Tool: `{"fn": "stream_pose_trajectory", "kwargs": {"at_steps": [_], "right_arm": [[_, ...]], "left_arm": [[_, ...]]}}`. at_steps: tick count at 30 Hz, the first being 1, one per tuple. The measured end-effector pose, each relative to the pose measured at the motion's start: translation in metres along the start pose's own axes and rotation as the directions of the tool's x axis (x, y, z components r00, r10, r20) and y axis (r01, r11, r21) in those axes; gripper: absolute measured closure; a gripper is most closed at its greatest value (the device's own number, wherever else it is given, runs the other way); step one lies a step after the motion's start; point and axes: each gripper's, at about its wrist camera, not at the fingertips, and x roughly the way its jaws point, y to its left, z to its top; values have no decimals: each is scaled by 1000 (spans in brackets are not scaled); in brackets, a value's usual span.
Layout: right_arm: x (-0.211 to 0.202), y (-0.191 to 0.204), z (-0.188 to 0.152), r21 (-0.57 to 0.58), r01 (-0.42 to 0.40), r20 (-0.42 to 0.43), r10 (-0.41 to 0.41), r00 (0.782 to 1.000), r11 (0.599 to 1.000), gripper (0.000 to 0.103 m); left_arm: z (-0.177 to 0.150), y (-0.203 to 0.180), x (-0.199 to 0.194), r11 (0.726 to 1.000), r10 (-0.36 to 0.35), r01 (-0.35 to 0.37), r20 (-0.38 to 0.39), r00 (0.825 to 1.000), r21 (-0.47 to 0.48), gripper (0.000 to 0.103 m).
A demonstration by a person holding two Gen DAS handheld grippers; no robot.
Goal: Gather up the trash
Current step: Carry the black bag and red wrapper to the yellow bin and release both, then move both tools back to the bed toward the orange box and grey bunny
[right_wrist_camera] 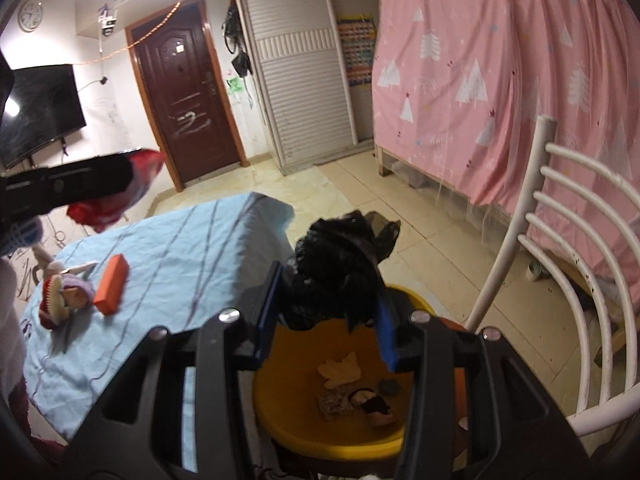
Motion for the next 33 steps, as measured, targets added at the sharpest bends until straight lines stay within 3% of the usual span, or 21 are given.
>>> {"fn": "stream_pose_trajectory", "kwargs": {"at_steps": [3, 5, 15, 17, 20, 33], "right_arm": [[8, -8, -1, 19, 3, -19, -2, 1000, 1000, 55], [11, -12, -3, 35, 4, -27, -3, 1000, 999, 42], [7, -26, -3, 81, 12, -17, -10, 1000, 997, 42], [7, -24, -4, 79, 9, -17, -8, 1000, 997, 42], [5, -20, -4, 72, 7, -15, -5, 1000, 997, 42], [4, 11, 1, 31, -40, -15, 41, 999, 999, 41]], "left_arm": [[4, -9, 17, 1000, -14, 14, -16, 1000, 6, 68], [6, -14, 28, 999, -33, 33, -24, 999, 4, 68], [9, -23, 63, 998, -58, 57, -73, 996, -21, 55], [10, -25, 64, 998, -61, 59, -76, 995, -27, 48], [8, -21, 59, 998, -60, 58, -68, 996, -33, 42], [2, 5, 9, 997, -35, 34, -10, 999, -70, 39]]}}
